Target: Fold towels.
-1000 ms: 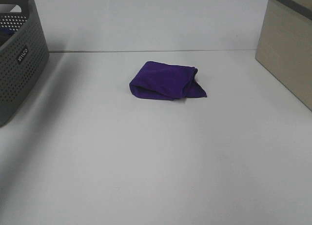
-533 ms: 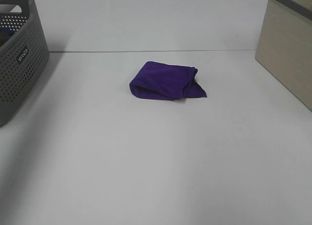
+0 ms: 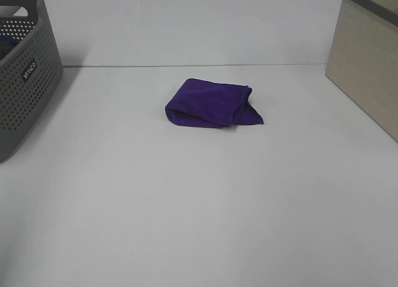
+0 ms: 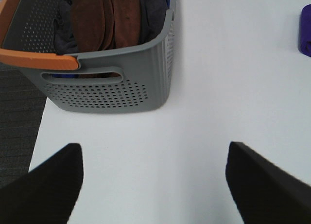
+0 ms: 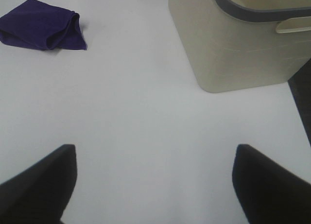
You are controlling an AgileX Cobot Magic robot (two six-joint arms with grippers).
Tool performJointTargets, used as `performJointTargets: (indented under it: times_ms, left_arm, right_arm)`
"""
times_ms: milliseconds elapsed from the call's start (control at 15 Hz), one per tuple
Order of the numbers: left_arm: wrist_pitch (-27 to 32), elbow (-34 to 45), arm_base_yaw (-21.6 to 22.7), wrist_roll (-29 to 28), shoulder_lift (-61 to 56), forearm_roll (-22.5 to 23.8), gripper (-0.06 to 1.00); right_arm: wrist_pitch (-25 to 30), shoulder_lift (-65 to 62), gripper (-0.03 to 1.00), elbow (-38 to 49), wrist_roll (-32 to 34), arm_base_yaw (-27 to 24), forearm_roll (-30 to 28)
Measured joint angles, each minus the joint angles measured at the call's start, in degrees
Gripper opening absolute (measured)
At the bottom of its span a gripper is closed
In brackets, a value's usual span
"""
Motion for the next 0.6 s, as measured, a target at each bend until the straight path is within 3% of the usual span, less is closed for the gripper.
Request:
performJointTargets:
  times_ms: [200,400,600]
  left_arm:
    - [2.64,9.85,0.0,2.12,-15.24,1.6,0.74]
    - [4.98,11.12,0.0,3.21,-25.84,0.57,0.74]
    - [7.73,11.75,0.0,3.27,-28.3,-3.04,0.74]
  right_arm:
    - [-4.18,-8.48,0.85,7.1,-0.29,0.0,-0.23]
    - [-4.81,-11.23,0.85,10.2,-0.29,0.0,-0.46]
    - [-3.55,-11.46,0.85,10.77,0.63,0.0,-0.34]
